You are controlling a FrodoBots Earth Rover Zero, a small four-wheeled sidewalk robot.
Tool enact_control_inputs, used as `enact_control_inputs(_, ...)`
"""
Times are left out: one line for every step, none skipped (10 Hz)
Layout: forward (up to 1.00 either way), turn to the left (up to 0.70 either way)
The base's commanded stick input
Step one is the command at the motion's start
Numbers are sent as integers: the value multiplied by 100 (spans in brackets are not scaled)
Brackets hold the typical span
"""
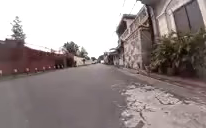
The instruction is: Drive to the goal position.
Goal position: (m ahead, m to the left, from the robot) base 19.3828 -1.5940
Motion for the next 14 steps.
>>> enact_control_inputs(70, 0)
enact_control_inputs(70, 0)
enact_control_inputs(70, 0)
enact_control_inputs(70, 0)
enact_control_inputs(70, 0)
enact_control_inputs(70, 0)
enact_control_inputs(70, 0)
enact_control_inputs(70, 0)
enact_control_inputs(70, 0)
enact_control_inputs(70, 0)
enact_control_inputs(70, 0)
enact_control_inputs(70, 0)
enact_control_inputs(70, 0)
enact_control_inputs(70, 0)
